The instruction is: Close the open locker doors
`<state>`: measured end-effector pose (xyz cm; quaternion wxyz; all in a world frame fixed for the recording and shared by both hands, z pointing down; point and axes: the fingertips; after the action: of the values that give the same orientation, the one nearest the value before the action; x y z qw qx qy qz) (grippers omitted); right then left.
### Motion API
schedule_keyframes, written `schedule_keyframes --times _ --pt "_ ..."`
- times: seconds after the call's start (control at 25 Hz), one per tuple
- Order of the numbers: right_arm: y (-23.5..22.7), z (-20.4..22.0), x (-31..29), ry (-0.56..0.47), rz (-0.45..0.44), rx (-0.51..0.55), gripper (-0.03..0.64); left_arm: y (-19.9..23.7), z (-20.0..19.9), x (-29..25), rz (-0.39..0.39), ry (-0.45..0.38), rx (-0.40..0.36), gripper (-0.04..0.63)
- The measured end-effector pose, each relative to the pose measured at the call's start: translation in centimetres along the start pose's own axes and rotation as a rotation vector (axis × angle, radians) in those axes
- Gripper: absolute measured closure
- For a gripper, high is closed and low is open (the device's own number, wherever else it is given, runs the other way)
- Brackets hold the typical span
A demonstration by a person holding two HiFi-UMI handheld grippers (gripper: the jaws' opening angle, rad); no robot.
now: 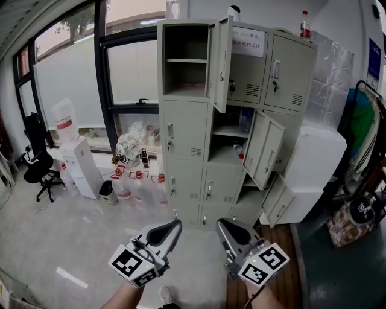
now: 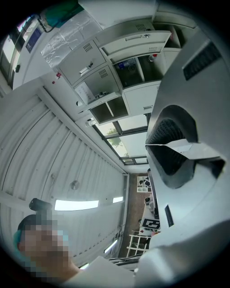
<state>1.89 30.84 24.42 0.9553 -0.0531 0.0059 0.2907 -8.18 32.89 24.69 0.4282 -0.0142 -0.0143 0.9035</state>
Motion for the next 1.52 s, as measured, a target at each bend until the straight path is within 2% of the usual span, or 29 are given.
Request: schedule_keyframes --times 0.48,0.96,1.52 --pt "-3.8 -1.4 -9.6 -0.004 0.017 0.009 0.601 10.1 -0.2 -3.2 0.019 -0.009 -0.009 0.586" --pt "-6.4 -2.6 -18.3 -0.007 0.072 0.002 0.601 19.5 -0.5 -5.3 0.079 -0.007 -0.014 0.586" --pt "-7.4 -3.1 -25.1 -0.005 0.136 0.005 0.601 26.9 -0.6 -6.0 0.130 -0.024 -0.017 0.586"
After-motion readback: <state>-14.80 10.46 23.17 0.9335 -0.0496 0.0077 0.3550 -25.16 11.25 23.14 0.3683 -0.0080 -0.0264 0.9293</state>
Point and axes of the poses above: the fingertips, and each gripper's own axes: x backward along the fingers, y to its left, z out of its underside, and after that the axes turned 13 degrees about y, right-handed
